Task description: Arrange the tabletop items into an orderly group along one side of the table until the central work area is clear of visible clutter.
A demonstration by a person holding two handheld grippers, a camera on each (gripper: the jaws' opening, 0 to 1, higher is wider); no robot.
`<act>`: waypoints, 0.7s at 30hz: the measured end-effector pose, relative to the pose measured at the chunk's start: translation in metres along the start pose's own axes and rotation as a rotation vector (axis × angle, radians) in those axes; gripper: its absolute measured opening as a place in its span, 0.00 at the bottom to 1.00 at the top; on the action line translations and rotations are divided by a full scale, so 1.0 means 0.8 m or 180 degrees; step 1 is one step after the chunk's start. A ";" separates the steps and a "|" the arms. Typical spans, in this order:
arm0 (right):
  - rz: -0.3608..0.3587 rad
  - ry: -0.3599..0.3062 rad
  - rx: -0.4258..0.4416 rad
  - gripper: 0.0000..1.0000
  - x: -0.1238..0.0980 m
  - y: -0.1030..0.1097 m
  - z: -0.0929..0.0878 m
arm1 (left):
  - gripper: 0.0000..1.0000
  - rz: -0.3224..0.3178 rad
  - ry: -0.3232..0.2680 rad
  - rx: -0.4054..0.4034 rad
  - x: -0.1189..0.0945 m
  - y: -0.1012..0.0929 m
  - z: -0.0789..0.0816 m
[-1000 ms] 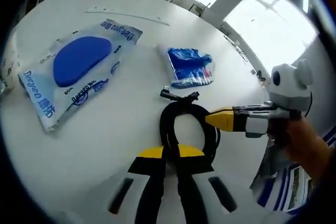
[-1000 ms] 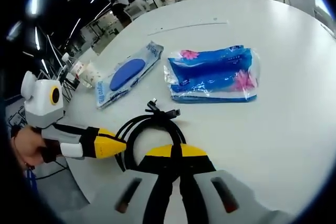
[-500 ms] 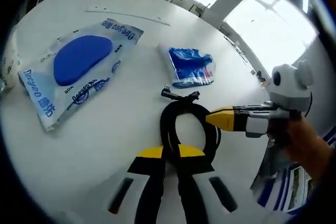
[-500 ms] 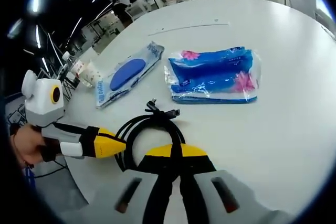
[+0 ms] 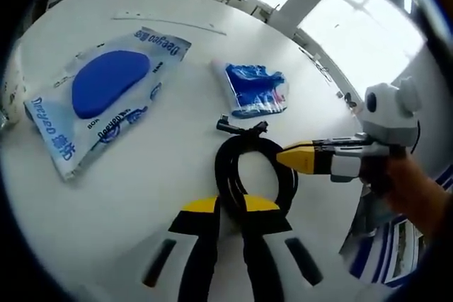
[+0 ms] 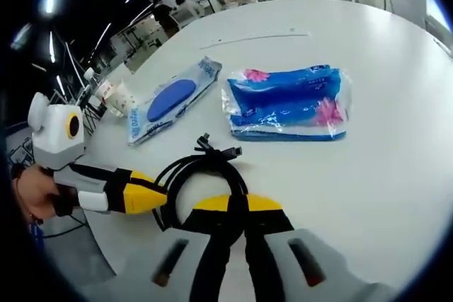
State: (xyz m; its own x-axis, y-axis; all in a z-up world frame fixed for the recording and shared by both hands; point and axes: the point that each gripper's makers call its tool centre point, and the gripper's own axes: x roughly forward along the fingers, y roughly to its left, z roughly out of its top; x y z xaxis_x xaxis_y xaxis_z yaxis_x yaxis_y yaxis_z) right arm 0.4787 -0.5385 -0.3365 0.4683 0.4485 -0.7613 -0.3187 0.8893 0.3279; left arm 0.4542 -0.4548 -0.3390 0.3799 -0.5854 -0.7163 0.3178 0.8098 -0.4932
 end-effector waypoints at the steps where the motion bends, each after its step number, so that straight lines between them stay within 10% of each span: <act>1: -0.0005 -0.0014 0.0007 0.06 -0.001 -0.001 0.001 | 0.09 0.0000 0.0000 0.0002 0.000 0.000 0.000; 21: 0.0016 -0.0170 -0.0072 0.23 -0.011 0.007 0.022 | 0.29 -0.0015 -0.0125 0.0117 -0.015 -0.001 0.013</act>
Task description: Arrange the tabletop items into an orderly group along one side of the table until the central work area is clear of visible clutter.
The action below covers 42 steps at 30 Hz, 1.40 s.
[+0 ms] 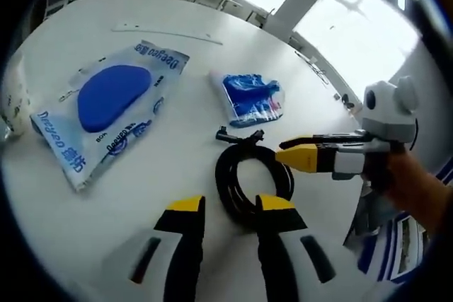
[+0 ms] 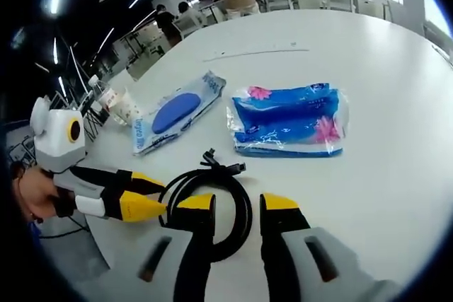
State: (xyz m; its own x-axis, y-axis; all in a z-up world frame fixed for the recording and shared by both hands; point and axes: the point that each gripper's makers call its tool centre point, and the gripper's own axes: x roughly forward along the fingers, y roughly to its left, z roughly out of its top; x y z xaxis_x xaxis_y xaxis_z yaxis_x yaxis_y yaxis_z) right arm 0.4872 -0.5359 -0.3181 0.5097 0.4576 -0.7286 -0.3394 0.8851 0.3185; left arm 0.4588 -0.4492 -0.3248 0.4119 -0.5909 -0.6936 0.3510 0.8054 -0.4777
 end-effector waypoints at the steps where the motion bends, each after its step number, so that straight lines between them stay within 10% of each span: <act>1: 0.0007 -0.0015 -0.0006 0.25 -0.001 0.001 0.002 | 0.30 0.0001 -0.0007 0.0006 -0.001 0.000 0.001; 42: 0.0292 -0.0292 -0.0447 0.44 -0.039 0.040 0.083 | 0.57 0.0377 -0.0393 0.0066 -0.090 0.049 0.043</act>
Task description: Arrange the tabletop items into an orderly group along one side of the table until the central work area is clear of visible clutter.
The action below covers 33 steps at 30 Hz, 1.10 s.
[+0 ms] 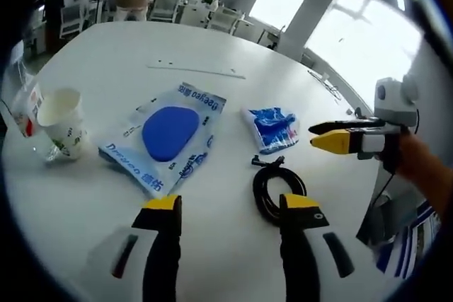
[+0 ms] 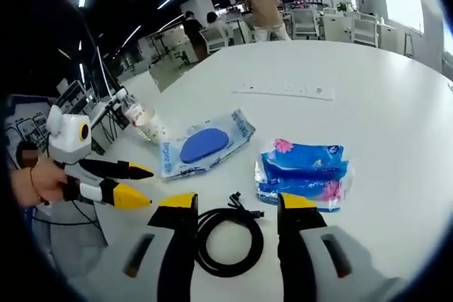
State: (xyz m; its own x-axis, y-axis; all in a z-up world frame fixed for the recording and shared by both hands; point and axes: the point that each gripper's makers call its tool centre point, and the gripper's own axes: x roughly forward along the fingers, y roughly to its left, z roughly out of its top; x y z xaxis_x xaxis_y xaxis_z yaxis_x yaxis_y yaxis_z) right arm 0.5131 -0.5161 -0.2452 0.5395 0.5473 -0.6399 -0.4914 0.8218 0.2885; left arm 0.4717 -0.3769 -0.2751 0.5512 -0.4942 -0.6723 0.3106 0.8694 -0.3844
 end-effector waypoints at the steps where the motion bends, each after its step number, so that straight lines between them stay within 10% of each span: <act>1: 0.0007 -0.0004 -0.0011 0.45 0.000 0.000 0.002 | 0.58 0.0008 -0.0011 -0.0002 -0.002 0.001 0.001; 33: 0.0137 0.0008 -0.0457 0.52 0.024 0.002 0.068 | 0.66 0.0385 -0.0229 -0.0166 -0.060 0.055 0.006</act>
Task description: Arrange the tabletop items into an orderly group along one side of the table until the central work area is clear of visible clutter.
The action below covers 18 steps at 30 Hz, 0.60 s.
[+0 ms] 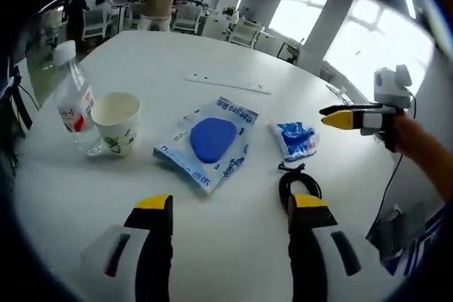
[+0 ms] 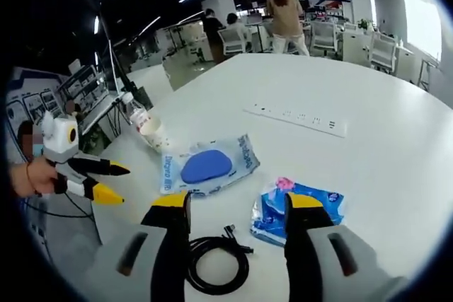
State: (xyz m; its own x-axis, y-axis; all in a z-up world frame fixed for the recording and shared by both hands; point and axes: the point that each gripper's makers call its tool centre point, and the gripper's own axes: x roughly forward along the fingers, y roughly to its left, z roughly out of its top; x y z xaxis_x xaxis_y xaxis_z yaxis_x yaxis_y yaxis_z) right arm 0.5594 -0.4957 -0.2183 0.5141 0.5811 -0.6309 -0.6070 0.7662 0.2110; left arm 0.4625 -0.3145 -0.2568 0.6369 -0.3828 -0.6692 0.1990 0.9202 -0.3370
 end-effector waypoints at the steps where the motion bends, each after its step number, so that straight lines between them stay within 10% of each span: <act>1: 0.0010 0.0003 -0.0019 0.52 0.002 0.001 0.002 | 0.66 0.0011 -0.0007 -0.0003 -0.001 0.001 0.000; 18: 0.0123 0.0118 -0.0263 0.51 0.042 0.007 0.036 | 0.66 0.0151 -0.0093 -0.0156 -0.008 0.018 0.000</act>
State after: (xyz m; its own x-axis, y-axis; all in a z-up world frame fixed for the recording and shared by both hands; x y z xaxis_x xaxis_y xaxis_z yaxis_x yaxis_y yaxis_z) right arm 0.5904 -0.4645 -0.2169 0.4675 0.5980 -0.6510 -0.6747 0.7172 0.1743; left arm 0.4615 -0.2989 -0.2574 0.6663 -0.3356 -0.6659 0.1317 0.9319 -0.3380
